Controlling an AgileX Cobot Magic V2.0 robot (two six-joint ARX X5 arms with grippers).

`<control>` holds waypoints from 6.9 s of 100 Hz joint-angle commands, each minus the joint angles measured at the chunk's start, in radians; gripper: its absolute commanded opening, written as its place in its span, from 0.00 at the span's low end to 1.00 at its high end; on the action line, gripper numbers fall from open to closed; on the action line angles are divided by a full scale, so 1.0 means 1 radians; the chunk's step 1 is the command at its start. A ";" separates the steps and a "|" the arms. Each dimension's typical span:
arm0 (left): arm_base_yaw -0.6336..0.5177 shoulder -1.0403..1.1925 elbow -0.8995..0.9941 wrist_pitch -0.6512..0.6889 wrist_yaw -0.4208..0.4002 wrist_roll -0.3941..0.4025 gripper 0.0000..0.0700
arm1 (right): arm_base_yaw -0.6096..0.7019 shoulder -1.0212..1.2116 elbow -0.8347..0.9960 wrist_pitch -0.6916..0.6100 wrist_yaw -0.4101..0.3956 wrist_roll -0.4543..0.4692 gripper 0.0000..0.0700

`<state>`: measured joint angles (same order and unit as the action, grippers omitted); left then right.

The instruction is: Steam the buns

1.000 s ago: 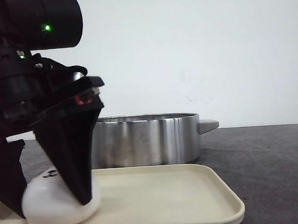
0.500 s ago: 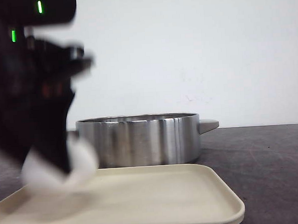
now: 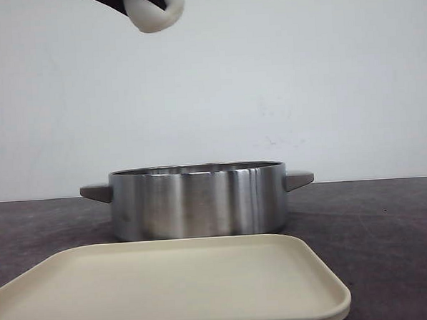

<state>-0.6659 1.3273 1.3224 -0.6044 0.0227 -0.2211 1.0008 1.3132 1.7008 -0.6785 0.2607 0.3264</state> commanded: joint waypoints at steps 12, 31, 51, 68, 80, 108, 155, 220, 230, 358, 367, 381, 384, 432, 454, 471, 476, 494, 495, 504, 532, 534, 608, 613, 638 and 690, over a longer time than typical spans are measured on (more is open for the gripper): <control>0.044 0.164 0.040 0.000 -0.003 0.036 0.01 | 0.012 0.013 0.016 0.013 -0.001 0.014 0.01; 0.079 0.317 0.040 0.008 -0.003 0.024 0.02 | 0.033 0.013 0.016 0.013 0.001 0.014 0.01; 0.097 0.422 0.040 0.026 -0.003 0.000 0.02 | 0.066 0.013 0.016 0.008 0.002 0.014 0.01; 0.097 0.441 0.040 0.029 -0.003 0.000 0.10 | 0.091 0.013 0.016 -0.003 0.013 0.014 0.01; 0.097 0.441 0.040 0.035 0.001 -0.001 0.50 | 0.099 0.013 0.016 -0.003 0.037 0.014 0.01; 0.097 0.436 0.060 -0.039 0.003 -0.001 0.80 | 0.103 0.013 0.016 -0.005 0.056 0.013 0.01; 0.097 0.026 0.098 -0.079 -0.025 -0.005 0.76 | 0.063 0.013 0.015 -0.166 0.264 -0.058 0.01; 0.097 -0.602 0.063 -0.212 -0.249 0.014 0.00 | 0.067 -0.027 -0.396 0.452 0.147 -0.146 0.01; 0.097 -0.622 0.063 -0.238 -0.269 0.023 0.00 | 0.081 -0.027 -0.397 0.468 0.112 -0.163 0.01; 0.097 -0.625 0.064 -0.270 -0.273 0.022 0.00 | -0.027 -0.315 -0.820 0.779 0.055 -0.214 0.01; 0.097 -0.627 0.064 -0.269 -0.273 0.022 0.00 | -0.099 -0.420 -0.975 0.869 -0.032 -0.264 0.01; 0.097 -0.627 0.064 -0.270 -0.273 0.022 0.00 | -0.251 -0.608 -1.159 0.866 -0.164 -0.325 0.01; 0.097 -0.627 0.063 -0.270 -0.273 0.022 0.00 | -0.288 -0.652 -1.193 0.865 -0.188 -0.341 0.01; 0.097 -0.627 0.063 -0.270 -0.273 0.022 0.00 | -0.874 -1.194 -1.522 0.816 -0.275 -0.369 0.01; 0.097 -0.627 0.063 -0.269 -0.273 0.022 0.00 | -0.970 -1.269 -1.609 0.776 -0.262 -0.367 0.01; 0.097 -0.627 0.063 -0.270 -0.273 0.022 0.00 | -0.973 -1.310 -1.681 0.777 -0.261 -0.367 0.01; 0.097 -0.627 0.064 -0.269 -0.273 0.022 0.00 | -0.974 -1.310 -1.689 0.753 -0.260 -0.366 0.01; 0.097 -0.627 0.064 -0.269 -0.273 0.022 0.00 | -0.973 -1.310 -1.689 0.647 -0.231 -0.365 0.01; 0.097 -0.627 0.064 -0.269 -0.273 0.022 0.00 | -0.973 -1.310 -1.689 0.644 -0.225 -0.364 0.01; 0.097 -0.627 0.064 -0.269 -0.273 0.022 0.00 | -0.972 -1.310 -1.689 0.611 -0.178 -0.363 0.01; 0.097 -0.627 0.064 -0.269 -0.273 0.022 0.00 | -0.972 -1.310 -1.689 0.505 -0.182 -0.359 0.01; 0.097 -0.627 0.064 -0.269 -0.273 0.022 0.00 | -0.972 -1.310 -1.689 0.505 -0.182 -0.359 0.01; 0.097 -0.627 0.064 -0.269 -0.273 0.022 0.00 | -0.971 -1.310 -1.689 0.521 -0.182 -0.360 0.01; 0.097 -0.627 0.064 -0.270 -0.273 0.022 0.00 | -0.971 -1.310 -1.689 0.521 -0.182 -0.360 0.01; 0.097 -0.627 0.064 -0.269 -0.273 0.022 0.00 | -0.971 -1.310 -1.689 0.521 -0.182 -0.360 0.01; 0.330 -0.757 -0.267 -0.047 -0.270 0.097 0.00 | -0.971 -1.310 -1.689 0.521 -0.182 -0.360 0.01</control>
<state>-0.3576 0.5911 1.1477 -0.7383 -0.2443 -0.1493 0.0288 0.0044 0.0151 -0.1650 0.0788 -0.0307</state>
